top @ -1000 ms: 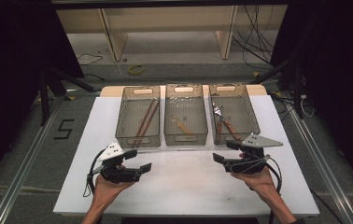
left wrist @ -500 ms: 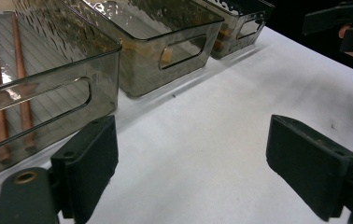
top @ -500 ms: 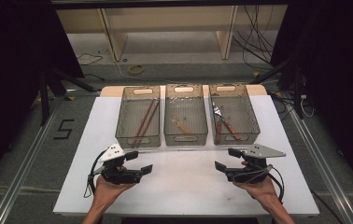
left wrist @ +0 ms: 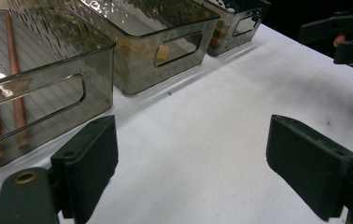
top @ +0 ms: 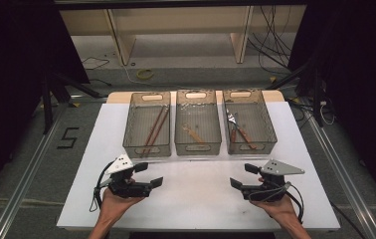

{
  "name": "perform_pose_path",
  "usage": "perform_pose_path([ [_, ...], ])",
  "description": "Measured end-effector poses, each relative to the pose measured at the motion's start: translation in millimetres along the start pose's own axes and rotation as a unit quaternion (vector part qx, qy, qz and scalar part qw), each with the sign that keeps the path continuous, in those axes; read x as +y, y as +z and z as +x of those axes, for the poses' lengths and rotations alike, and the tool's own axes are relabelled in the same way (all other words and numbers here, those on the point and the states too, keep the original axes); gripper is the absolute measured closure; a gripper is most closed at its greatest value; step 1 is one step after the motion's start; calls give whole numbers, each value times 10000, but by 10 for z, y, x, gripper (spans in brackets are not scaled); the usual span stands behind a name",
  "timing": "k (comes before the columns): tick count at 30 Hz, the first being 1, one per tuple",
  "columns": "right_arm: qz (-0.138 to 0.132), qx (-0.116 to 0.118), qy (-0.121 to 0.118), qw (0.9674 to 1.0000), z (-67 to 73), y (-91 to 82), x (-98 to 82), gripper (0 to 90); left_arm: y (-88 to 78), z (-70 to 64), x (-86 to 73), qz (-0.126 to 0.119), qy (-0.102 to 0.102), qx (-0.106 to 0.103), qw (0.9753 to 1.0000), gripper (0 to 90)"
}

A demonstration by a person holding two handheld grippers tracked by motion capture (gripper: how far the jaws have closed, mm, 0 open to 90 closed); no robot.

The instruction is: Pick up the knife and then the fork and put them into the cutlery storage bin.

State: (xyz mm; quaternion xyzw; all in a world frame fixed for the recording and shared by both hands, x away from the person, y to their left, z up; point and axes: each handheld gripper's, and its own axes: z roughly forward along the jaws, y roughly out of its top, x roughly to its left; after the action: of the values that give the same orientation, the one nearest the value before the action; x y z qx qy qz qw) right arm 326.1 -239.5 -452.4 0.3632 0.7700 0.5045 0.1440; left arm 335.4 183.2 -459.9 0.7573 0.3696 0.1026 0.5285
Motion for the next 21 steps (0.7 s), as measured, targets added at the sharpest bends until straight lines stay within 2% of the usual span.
perform_pose_path([
  [10, 53, -37, 39, 10000, 2, -45, -86, 215, 3, -8, -17, 30, 16, -37, 10000, 162],
  [21, 14, -67, 63, 10000, -9, -45, -87, 213, 8, -8, -18, 35, 32, -30, 10000, 162],
])
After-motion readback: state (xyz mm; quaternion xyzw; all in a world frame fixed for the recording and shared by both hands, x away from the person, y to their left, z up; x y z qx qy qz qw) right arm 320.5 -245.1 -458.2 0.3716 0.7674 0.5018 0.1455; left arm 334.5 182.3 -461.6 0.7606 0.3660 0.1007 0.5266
